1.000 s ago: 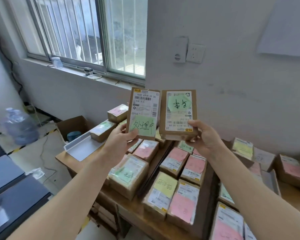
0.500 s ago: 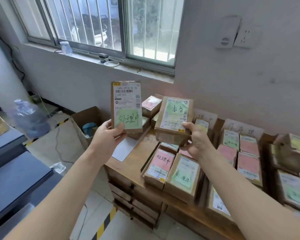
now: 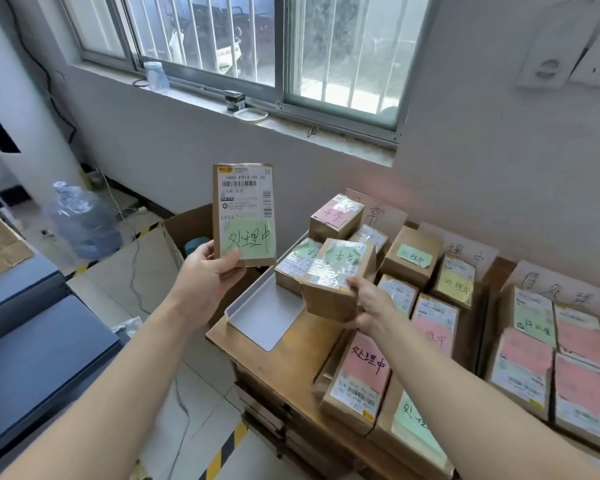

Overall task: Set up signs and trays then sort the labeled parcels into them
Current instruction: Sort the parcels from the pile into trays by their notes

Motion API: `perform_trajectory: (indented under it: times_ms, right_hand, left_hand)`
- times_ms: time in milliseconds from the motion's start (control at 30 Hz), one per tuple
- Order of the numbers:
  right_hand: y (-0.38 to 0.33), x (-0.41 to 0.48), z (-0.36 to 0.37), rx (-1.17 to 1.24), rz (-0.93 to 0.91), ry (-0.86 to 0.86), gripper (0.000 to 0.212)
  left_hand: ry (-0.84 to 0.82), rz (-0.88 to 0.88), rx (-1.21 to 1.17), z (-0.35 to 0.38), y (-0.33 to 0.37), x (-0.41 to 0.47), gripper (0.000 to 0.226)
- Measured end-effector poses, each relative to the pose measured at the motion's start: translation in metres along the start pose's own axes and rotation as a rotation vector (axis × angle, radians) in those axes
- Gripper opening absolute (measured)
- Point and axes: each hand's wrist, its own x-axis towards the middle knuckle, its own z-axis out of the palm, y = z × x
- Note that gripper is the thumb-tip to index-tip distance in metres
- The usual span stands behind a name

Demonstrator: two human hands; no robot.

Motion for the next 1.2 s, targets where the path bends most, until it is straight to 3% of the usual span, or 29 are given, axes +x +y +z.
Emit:
perform_trajectory:
  times_ms: [267,433,733,800,867,1033,1200]
  right_hand:
    - [0.008,0.038,0.014,0.062,0.077,0.081,0.061]
    - [0.01,0.046,0.028,0.067,0.056,0.17,0.042]
    - [0.012,0.034,0.027,-0.133,-0.021,0.406,0.014]
    - [-0.002,0.016,0.025,-0.252,-0.134,0.448,0.023]
    - [-0.02,-0.011,0.024,-0.416,-0.321,0.467,0.015]
    - [-0.059,-0.081,0.01,-0.829,-0.797,0.608,0.033]
    - [-0.071,-0.132,-0.008,-1.008,-0.992,0.792,0.032]
  left_hand:
    - [-0.075,-0.116,0.029,-0.011,0.001,0.048,0.036]
    - [-0.159,-0.165,0.08,-0.019,0.005,0.072,0.035]
    - [-0.351,-0.199,0.161,-0.015,0.007,0.102,0.029]
    - [-0.411,-0.202,0.179,-0.004,0.008,0.105,0.028]
    - [-0.486,-0.204,0.176,0.012,0.008,0.107,0.029]
    - [-0.653,-0.229,0.158,0.059,0.002,0.098,0.028]
    - [-0.785,-0.274,0.123,0.091,-0.012,0.073,0.031]
